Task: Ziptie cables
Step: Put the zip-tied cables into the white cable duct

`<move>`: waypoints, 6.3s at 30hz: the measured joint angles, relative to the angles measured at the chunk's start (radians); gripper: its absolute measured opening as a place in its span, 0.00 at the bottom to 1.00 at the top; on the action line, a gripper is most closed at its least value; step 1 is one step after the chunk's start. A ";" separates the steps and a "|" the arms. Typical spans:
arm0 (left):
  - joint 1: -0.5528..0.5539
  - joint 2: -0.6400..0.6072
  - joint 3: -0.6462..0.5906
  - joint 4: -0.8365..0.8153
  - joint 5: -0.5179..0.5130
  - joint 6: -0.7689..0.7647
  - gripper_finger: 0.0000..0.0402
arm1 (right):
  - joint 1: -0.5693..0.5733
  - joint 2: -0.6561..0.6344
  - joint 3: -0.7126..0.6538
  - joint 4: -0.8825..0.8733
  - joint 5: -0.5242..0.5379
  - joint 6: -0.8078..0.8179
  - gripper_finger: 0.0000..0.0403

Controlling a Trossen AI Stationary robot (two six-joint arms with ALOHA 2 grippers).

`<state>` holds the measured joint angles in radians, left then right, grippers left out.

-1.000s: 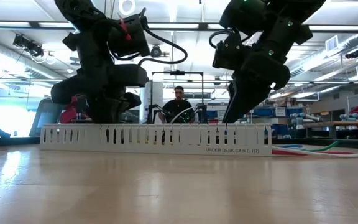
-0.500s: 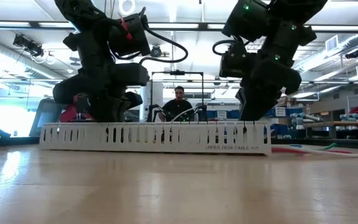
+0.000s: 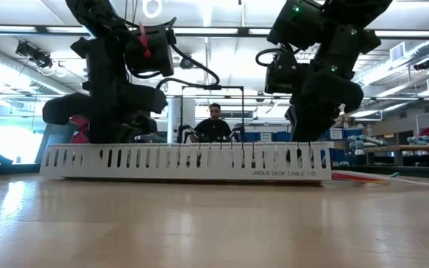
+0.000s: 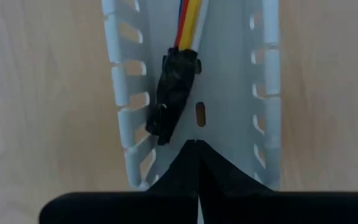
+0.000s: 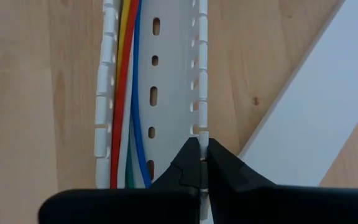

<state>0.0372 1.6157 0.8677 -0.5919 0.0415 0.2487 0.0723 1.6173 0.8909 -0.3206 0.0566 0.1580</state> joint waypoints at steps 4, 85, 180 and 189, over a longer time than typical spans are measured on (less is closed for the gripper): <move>-0.005 0.001 0.000 0.036 -0.004 -0.001 0.00 | 0.000 0.000 0.000 0.000 0.000 0.007 0.00; -0.029 0.077 0.054 0.036 -0.044 0.054 0.01 | 0.007 0.002 0.000 0.021 0.022 0.007 0.00; -0.064 -0.033 -0.003 -0.023 -0.126 -0.153 0.00 | 0.033 0.002 -0.001 0.005 0.043 0.022 0.00; -0.064 -0.034 -0.002 -0.140 -0.129 -0.179 0.00 | 0.033 0.002 -0.001 -0.002 0.053 0.022 0.00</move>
<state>-0.0265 1.5814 0.8654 -0.7318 -0.0880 0.0694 0.1055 1.6192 0.8898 -0.3229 0.1097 0.1799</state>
